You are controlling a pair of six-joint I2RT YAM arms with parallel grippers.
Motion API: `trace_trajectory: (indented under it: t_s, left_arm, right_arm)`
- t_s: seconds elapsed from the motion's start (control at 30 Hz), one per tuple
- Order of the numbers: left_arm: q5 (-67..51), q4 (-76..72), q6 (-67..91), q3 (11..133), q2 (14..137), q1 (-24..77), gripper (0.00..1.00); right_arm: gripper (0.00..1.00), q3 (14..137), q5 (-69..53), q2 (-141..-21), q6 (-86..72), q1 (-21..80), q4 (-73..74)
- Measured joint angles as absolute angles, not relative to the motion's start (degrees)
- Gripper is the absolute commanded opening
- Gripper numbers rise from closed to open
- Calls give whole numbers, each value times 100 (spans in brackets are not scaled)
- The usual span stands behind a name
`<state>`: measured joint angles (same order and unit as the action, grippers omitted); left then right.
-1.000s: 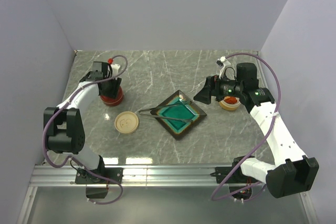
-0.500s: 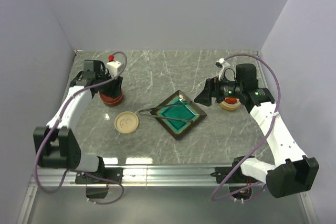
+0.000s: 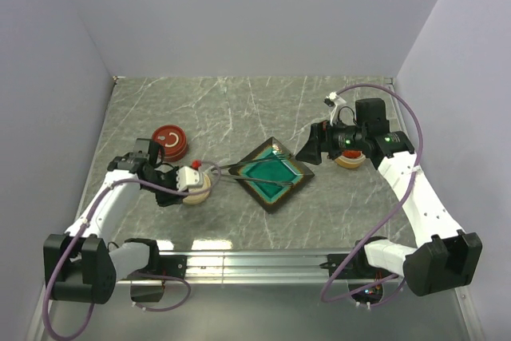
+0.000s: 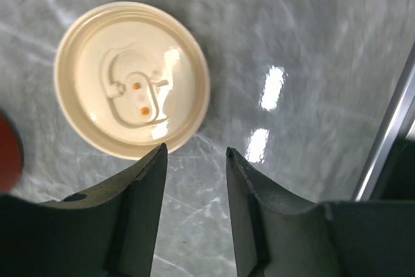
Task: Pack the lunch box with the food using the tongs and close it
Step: Pick up the lid of the lunch box with the left arm
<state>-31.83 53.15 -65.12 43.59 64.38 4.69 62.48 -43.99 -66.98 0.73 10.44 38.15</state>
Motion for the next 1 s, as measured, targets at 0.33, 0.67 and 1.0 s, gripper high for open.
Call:
trace_trajectory:
  t_s: [0.33,0.67,1.0]
  left_arm:
    - [-2810,5218,-8833,4038,6965,475,42]
    - [-2670,4576,-9142,3815,7308,650,32]
    - [-2521,4261,-9297,3553,7258,814,16]
  right_arm:
    - [100,6248,-4383,-6689,75,1044,3844]
    - [100,6246,-4333,-6687,102,1044,3861]
    - [100,6246,-4311,-6687,99,1044,3861]
